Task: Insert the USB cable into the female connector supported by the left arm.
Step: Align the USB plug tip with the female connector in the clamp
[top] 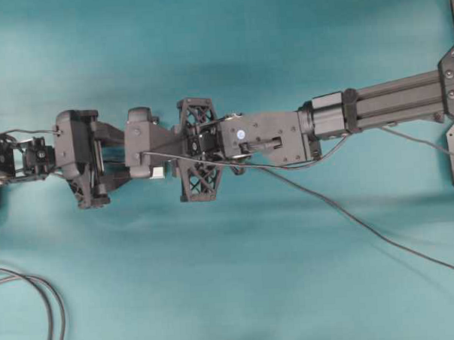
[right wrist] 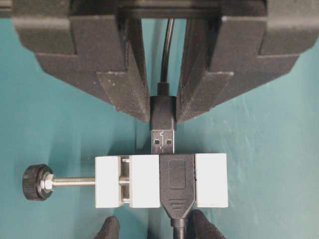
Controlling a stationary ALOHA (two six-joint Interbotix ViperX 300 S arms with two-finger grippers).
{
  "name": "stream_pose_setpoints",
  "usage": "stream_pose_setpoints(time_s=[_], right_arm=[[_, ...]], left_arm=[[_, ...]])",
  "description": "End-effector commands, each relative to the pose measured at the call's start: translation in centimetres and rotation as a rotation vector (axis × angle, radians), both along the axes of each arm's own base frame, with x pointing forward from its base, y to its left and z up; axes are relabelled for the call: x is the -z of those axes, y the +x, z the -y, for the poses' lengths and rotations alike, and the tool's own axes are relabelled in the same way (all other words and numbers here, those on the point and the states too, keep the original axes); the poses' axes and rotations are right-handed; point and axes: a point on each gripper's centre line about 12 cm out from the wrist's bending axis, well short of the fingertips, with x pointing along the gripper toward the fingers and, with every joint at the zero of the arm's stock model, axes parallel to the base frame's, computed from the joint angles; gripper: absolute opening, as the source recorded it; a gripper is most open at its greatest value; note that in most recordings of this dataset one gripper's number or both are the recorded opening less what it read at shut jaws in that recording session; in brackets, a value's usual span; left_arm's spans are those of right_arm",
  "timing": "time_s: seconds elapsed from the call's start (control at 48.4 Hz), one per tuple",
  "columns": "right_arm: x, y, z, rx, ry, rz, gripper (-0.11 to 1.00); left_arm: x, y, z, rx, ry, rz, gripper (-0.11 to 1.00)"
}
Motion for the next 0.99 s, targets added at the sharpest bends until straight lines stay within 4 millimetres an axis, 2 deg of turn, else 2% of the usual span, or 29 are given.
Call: stream_pose_setpoints(time_s=[0.0,0.289,0.703,0.972], right_arm=[[-3.0,0.9,0.0,-0.005,-0.006,0.078,0.21],[-3.6,0.7,-0.3,-0.008,-0.006,0.077,0.21],[-3.4,0.5,-0.4,-0.011,-0.007,0.066,0.21],[-4.4,0.2,-0.4,-0.013,-0.01,0.081,0.21]], left_arm=[[-0.1,0.4,-0.2,0.002,0.015,0.001,0.69],[-0.2,0.3,-0.2,-0.001,0.012,0.0,0.69],[0.2,-0.2,-0.1,0.002,0.008,-0.047,0.69],[0.2,-0.3,-0.1,0.006,0.013,-0.057,0.69]])
